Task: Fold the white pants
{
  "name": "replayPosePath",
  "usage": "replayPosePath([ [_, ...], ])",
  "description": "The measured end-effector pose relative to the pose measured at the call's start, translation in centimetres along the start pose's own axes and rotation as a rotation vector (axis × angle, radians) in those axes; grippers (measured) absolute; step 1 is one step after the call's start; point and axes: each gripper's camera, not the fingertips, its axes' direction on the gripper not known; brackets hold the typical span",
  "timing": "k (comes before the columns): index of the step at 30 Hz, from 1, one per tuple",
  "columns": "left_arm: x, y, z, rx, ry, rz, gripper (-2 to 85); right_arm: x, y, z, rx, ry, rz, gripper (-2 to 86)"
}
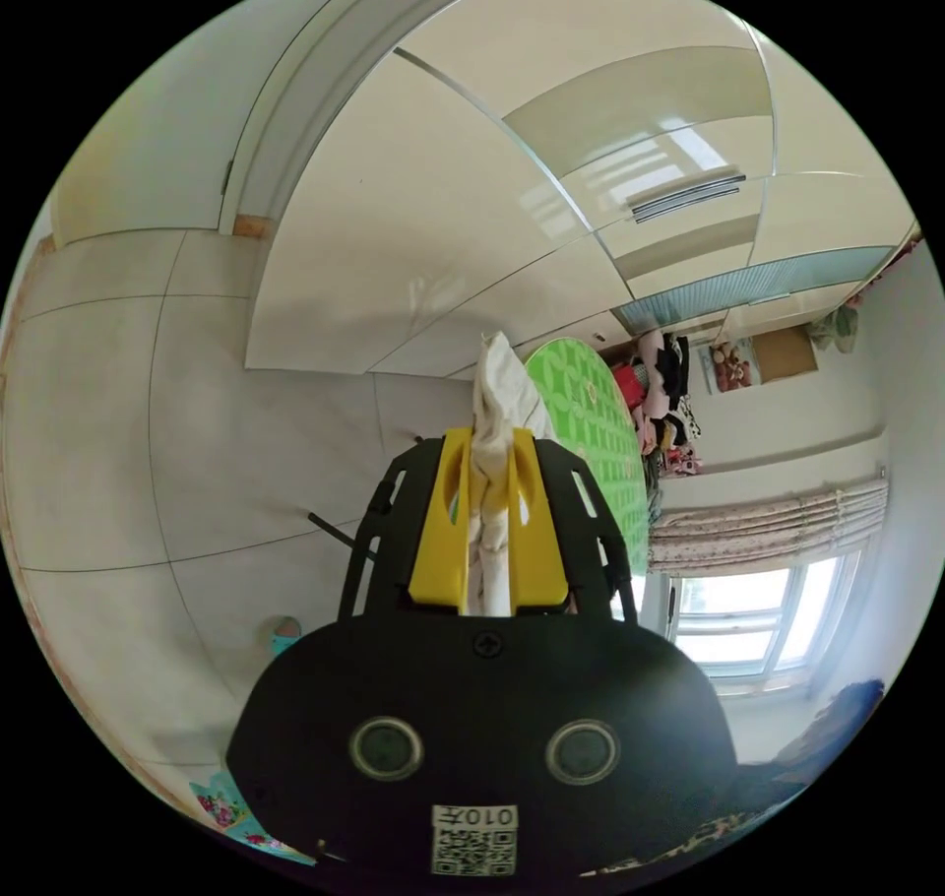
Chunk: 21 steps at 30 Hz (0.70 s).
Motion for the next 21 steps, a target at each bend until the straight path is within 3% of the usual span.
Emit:
replayPosePath([
  [7,-1.4,0.0,-0.6,0.010,0.037,-0.026,6.8,-0.5,0.7,0.4,0.065,-0.034,-0.010,3.6],
  [14,-2.7,0.1,-1.1,0.021,0.059,-0.046,7.2,-1.8,0.3,-2.3,0.121,-0.187,-0.102,1.6],
  [17,-3.2,0.5,-1.3,0.028,0.074,-0.048,7.4,-3.0,-0.4,-2.6,0.165,-0.163,-0.135,1.4],
  [21,-3.7,1.3,-0.8,-0.010,0.081,-0.017,7.7,0.1,-2.6,1.2,0.153,0.039,-0.019,1.4],
])
